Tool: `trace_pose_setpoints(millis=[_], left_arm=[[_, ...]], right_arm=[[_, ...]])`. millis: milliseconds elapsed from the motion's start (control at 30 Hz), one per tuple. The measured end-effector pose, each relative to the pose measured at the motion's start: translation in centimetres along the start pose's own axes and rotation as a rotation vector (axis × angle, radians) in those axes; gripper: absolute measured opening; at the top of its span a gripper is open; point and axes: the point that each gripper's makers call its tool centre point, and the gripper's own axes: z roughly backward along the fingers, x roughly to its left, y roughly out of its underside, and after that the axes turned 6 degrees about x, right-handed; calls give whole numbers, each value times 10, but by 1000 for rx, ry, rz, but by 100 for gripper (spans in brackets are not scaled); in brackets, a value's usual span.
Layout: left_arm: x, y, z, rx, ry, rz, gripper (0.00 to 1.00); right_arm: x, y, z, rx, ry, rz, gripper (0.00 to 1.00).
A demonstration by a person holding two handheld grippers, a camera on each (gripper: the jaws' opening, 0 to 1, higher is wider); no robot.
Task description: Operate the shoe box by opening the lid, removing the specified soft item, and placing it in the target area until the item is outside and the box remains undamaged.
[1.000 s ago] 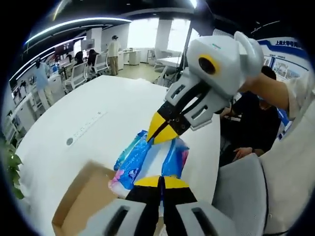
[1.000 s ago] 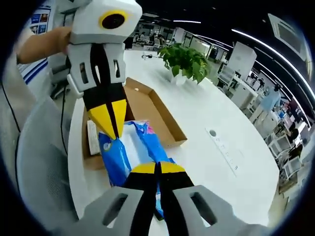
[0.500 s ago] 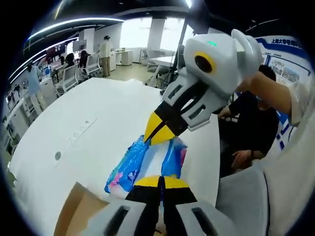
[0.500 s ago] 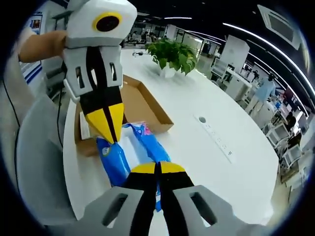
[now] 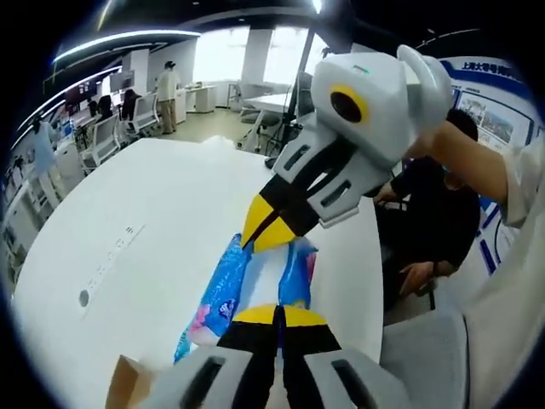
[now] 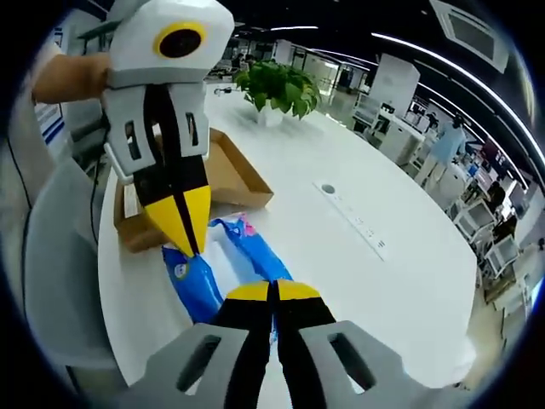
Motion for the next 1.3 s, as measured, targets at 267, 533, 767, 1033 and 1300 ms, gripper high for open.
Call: trace_pose_setpoints(millis=[267, 533, 767, 1033, 1300], left_arm=[[5, -15, -24, 14, 38, -3, 0], [8, -29, -47, 24, 75, -3, 0], [7, -40, -66, 31, 105, -7, 0], [7, -45, -91, 46, 133, 2, 0], [14, -50, -111, 50, 154, 27, 0]], right_arm=[[-18, 23, 1, 21, 9, -23, 0], [-40, 43, 0, 32, 25, -65, 0], [-57, 59, -1, 39, 44, -98, 0], [-70, 82, -6, 61, 66, -110, 0], [-76, 98, -11, 81, 77, -110, 0]])
